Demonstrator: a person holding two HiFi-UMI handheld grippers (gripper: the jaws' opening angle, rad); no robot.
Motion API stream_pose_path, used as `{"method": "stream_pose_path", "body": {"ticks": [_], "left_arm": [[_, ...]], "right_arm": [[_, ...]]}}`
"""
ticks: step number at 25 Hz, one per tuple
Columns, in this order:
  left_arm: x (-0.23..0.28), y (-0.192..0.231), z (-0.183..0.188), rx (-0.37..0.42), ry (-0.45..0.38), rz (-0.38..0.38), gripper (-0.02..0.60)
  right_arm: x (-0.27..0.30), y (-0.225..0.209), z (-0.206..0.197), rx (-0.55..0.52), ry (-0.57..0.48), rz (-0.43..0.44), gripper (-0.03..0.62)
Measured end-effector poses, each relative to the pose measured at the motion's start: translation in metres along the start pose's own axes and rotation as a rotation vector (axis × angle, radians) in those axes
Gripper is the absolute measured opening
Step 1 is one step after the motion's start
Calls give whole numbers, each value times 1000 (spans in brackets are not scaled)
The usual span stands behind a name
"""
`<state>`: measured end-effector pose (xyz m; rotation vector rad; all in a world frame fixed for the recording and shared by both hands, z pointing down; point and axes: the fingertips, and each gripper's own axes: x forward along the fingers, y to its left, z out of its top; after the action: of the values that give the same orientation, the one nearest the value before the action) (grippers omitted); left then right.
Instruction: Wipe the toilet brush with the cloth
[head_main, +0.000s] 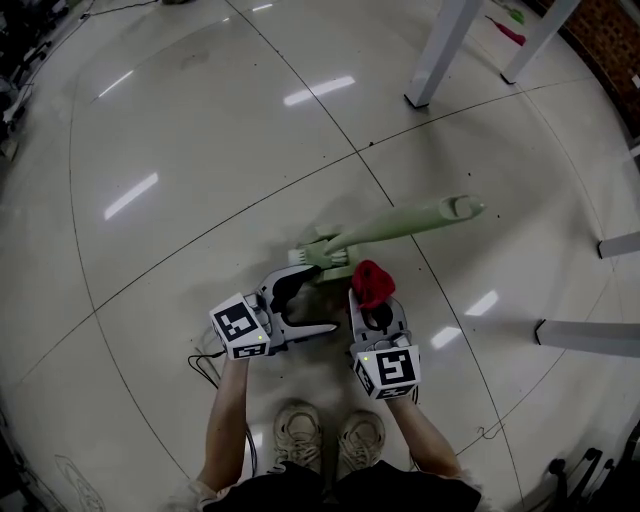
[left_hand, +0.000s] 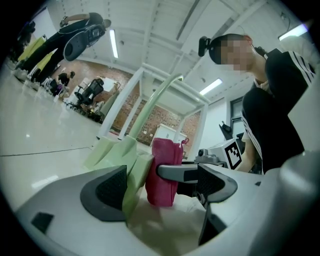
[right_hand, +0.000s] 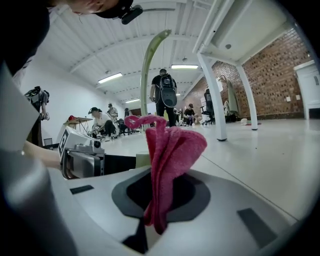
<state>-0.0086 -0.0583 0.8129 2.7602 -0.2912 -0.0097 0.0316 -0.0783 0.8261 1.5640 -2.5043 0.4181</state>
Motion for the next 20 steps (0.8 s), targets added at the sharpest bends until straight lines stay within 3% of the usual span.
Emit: {"method": "stream_pose_path", "body": {"ticks": [4, 11, 20], "left_arm": [[1, 0, 0, 11, 6, -9, 422], [-5, -3, -2, 34, 37, -28, 422], [-44, 5, 23, 44, -44, 75, 422]], "right_arm": [[1, 7, -2, -18, -7, 18, 31], [8, 37, -8, -38, -16, 183, 31], [14, 61, -11, -42, 1, 233, 31]]}}
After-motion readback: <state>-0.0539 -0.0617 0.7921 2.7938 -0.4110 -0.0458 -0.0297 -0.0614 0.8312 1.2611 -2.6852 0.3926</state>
